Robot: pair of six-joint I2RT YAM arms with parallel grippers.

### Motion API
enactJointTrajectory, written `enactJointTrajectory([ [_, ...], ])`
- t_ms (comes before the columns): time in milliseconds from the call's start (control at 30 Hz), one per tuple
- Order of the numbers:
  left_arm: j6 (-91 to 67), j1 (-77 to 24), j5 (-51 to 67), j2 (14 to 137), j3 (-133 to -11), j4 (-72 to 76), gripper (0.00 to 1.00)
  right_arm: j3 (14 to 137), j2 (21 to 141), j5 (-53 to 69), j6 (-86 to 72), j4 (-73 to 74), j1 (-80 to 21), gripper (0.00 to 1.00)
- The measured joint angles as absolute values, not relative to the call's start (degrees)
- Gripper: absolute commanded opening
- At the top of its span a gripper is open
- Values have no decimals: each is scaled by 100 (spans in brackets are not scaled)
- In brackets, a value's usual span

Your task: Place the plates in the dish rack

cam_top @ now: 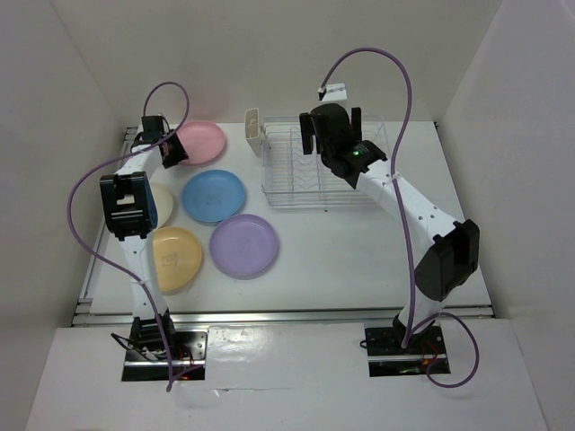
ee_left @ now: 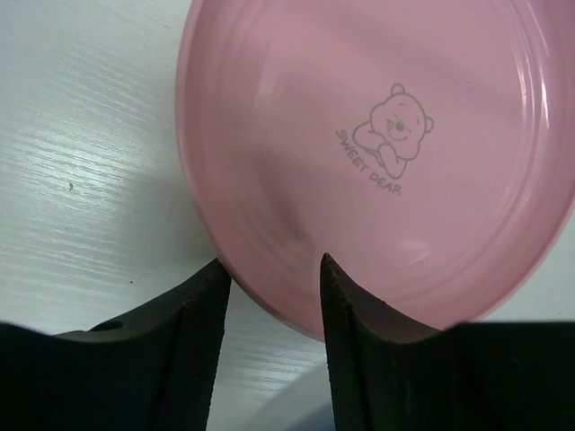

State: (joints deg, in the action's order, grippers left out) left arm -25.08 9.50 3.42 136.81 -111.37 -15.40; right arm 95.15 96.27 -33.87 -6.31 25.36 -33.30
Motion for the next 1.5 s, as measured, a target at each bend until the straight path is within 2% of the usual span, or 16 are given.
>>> enactJointTrajectory([
  [33, -2550, 950, 346, 13681, -11137, -1542, 51, 9518, 9627, -3389, -631, 2536, -3330, 100],
  [67, -2578, 950, 353, 13684, -11137, -1542, 40, 9524, 9627, -3391, -626, 2536, -3330, 100],
  [100, -2585, 950, 364, 13686, -11137, -1542, 33, 9526, 9627, -3395, -615, 2534, -3330, 100],
  [133, -2604, 950, 368, 13686, -11131, -1549, 15, 9526, 9627, -3404, -611, 2534, -3330, 100],
  [167, -2709, 950, 355, 13686, -11118, -1527, 4, 9526, 9627, -3413, -607, 2534, -3332, 100],
  [200, -2753, 952, 344, 13686, -11111, -1470, 0, 9526, 9627, -3415, -607, 2534, -3332, 100],
  [567, -2910, 969, 475, 13701, -11008, -1446, 0, 9526, 9627, -3479, -521, 2530, -3339, 100],
  [700, -2915, 969, 471, 13699, -10984, -1422, 11, 9526, 9627, -3481, -504, 2528, -3343, 100],
  [767, -2917, 969, 425, 13699, -10980, -1428, 0, 9526, 9627, -3479, -504, 2528, -3354, 100],
  [967, -3020, 943, 191, 13581, -10825, -1347, 0, 9526, 9627, -3474, -504, 2528, -3385, 100],
  [1200, -2880, 945, 21, 12982, -9988, -969, 0, 9526, 9627, -3465, -504, 2526, -3450, 100],
  [1500, -2569, 943, 110, 12258, -9942, -290, 0, 9526, 9627, -3446, -504, 2526, -3577, 100],
])
